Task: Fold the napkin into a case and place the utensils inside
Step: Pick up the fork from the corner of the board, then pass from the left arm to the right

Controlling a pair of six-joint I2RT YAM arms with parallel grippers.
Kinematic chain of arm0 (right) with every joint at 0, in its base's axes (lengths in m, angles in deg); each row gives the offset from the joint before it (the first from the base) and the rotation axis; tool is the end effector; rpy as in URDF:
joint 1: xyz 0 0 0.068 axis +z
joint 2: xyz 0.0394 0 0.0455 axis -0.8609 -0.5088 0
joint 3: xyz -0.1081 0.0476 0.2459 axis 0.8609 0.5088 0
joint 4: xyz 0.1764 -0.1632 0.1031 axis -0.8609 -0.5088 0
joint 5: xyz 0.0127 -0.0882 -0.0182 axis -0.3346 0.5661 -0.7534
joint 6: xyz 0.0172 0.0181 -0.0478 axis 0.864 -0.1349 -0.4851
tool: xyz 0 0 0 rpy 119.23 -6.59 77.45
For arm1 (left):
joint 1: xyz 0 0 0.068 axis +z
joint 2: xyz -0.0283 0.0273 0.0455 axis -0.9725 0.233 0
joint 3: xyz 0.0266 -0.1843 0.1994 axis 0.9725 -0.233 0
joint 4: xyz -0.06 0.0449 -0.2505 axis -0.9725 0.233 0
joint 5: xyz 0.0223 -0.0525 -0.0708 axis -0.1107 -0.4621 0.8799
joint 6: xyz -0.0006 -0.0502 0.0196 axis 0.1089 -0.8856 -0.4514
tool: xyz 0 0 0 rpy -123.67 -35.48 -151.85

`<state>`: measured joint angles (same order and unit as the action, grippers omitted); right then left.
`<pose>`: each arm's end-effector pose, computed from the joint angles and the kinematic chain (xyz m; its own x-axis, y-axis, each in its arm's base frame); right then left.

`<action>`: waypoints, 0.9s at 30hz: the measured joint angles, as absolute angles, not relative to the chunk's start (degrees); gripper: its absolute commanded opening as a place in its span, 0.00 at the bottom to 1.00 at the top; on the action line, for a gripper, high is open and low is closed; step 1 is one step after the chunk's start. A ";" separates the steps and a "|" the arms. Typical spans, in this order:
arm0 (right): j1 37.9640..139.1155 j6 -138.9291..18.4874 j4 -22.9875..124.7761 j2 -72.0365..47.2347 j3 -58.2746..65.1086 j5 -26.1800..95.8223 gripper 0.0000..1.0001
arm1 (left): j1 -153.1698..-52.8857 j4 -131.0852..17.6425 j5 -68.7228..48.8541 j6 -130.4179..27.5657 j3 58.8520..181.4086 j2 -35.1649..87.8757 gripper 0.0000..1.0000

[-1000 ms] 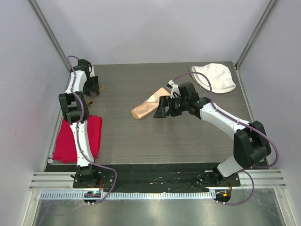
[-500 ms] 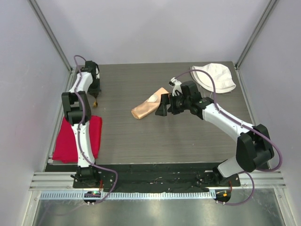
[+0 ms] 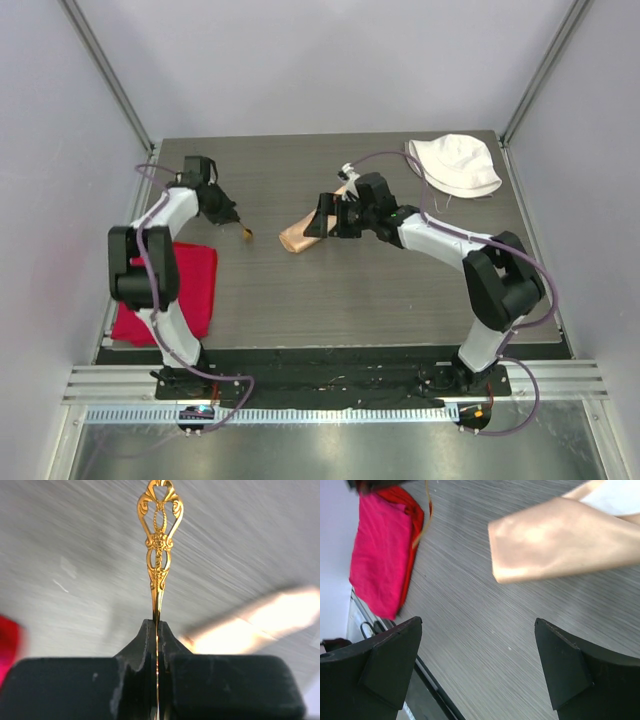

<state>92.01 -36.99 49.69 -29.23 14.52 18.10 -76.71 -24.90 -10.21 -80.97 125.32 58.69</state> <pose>0.3131 0.2176 0.2288 -0.8080 0.0246 -0.5886 -0.4278 0.6625 0.6149 0.3965 -0.0063 0.1982 -0.7007 -0.6490 -0.2964 -0.5156 0.7477 -0.4185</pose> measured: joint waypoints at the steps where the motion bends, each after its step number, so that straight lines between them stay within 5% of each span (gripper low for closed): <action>1: 93.00 -35.51 50.67 -30.30 13.51 18.98 1.00 | -78.27 -27.42 -10.69 -84.58 121.06 54.10 0.00; 7: 100.49 -31.99 53.21 -33.97 8.03 25.88 1.00 | -89.52 -38.08 -18.18 -101.63 109.56 36.53 0.00; 14: 106.26 -33.21 52.55 -34.58 5.14 31.98 0.90 | -94.57 -40.27 -23.89 -110.61 104.56 31.18 0.00; 18: 106.26 -34.26 50.84 -34.61 4.11 33.53 0.74 | -94.72 -40.18 -25.14 -112.27 101.50 29.25 0.00; 22: 106.13 -35.38 49.42 -34.95 3.39 34.23 0.44 | -94.79 -39.85 -25.70 -113.56 99.55 26.04 0.00; 27: 106.18 -37.01 49.01 -36.68 2.69 32.88 0.42 | -94.79 -39.94 -26.18 -114.89 99.10 23.18 0.00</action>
